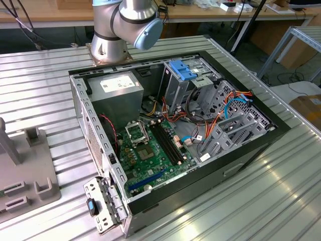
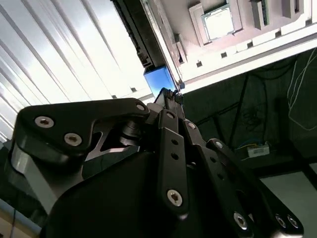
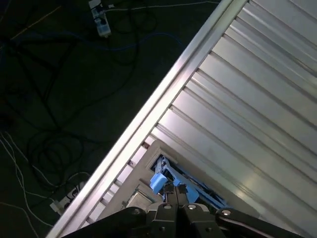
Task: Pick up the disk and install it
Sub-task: 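Pick up the disk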
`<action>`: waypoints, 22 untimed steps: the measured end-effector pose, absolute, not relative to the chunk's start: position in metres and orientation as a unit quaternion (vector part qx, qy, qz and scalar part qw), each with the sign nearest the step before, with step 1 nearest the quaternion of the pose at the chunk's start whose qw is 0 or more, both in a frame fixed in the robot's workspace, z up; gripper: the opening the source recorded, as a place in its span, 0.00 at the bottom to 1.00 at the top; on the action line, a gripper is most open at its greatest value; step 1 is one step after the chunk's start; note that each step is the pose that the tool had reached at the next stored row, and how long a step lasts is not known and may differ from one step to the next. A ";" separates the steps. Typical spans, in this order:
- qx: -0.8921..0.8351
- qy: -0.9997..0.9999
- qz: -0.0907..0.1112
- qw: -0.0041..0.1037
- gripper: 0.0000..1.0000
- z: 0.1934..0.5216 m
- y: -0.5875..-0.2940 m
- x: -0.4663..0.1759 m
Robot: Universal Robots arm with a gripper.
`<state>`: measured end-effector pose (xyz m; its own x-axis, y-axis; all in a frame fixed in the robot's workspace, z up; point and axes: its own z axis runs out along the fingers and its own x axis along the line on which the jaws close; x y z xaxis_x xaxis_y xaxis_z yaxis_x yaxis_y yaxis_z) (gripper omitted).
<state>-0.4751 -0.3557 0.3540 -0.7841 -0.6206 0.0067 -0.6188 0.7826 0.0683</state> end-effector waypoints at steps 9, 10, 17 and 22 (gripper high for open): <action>0.435 -0.900 -0.029 0.018 0.11 0.354 -0.356 -0.475; 0.446 -0.894 -0.029 0.018 0.11 0.354 -0.356 -0.475; 0.518 -0.854 -0.027 0.021 0.11 0.354 -0.356 -0.475; 0.592 -0.805 -0.025 0.023 0.11 0.354 -0.356 -0.475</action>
